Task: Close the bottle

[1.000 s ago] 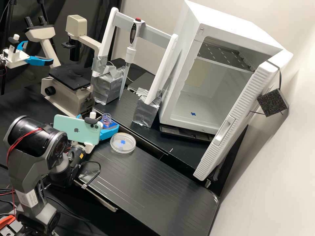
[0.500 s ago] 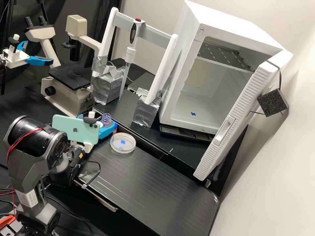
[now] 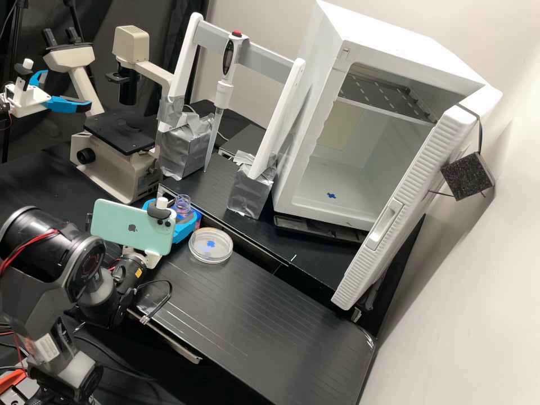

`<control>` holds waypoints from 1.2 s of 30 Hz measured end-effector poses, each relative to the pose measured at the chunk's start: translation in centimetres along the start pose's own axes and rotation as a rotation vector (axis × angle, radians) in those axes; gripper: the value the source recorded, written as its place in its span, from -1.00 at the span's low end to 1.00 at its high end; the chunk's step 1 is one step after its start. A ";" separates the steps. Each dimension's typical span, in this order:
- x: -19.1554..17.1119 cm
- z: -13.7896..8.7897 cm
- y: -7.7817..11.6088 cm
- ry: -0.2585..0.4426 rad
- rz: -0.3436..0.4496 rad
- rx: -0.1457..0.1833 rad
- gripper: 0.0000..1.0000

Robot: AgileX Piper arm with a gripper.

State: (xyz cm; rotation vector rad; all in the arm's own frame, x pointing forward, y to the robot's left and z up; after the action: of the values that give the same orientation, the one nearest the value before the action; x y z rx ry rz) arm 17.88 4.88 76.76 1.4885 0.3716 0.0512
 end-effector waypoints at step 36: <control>-0.3 -0.1 0.1 0.005 0.006 -0.001 -1.00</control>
State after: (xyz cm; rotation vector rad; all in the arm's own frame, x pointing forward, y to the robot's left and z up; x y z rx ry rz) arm 17.57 4.91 76.89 1.4887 0.3714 0.0595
